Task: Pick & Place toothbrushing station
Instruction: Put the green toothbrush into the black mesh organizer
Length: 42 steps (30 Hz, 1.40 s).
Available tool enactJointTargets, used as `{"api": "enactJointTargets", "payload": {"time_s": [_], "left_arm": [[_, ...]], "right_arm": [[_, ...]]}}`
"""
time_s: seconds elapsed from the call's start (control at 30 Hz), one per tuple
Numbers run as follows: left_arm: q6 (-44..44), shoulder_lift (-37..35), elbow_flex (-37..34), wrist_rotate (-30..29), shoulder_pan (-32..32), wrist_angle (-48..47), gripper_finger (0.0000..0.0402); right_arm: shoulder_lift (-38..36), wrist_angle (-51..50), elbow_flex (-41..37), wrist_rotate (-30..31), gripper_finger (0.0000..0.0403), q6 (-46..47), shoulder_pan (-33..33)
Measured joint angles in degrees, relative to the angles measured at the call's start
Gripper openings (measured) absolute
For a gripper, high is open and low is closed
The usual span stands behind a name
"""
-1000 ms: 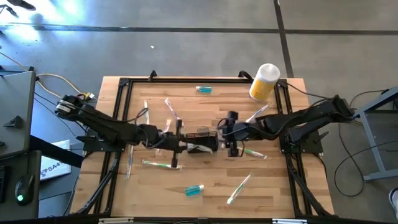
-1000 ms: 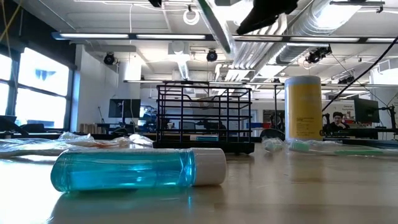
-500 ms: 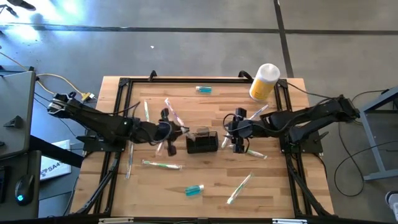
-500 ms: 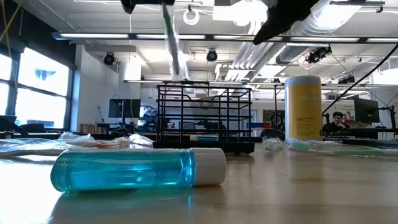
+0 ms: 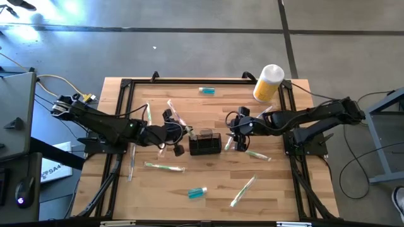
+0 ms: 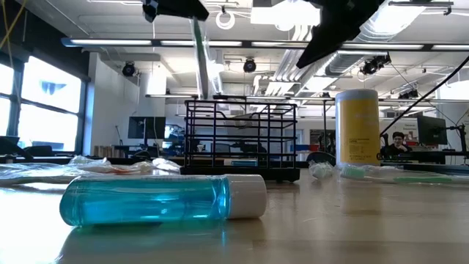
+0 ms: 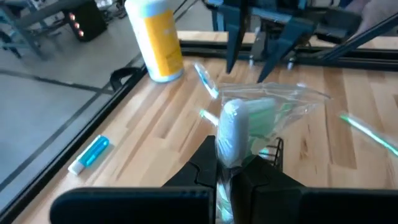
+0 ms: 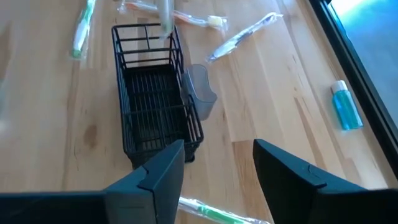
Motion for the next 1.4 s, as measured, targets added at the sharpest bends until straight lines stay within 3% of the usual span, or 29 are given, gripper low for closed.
{"api": "enactJointTargets", "payload": {"time_s": [0.17,1.4], "left_arm": [[-6.97,1.02,0.00,1.33,2.92,-4.48,0.0005],[-17.71,13.16,-1.32,4.97,3.52,-0.64,0.0019]], "right_arm": [[0.01,-0.03,0.01,-0.01,0.0184,-0.01,0.00],[0.07,0.85,-4.48,-0.01,0.0184,0.44,0.02]]}}
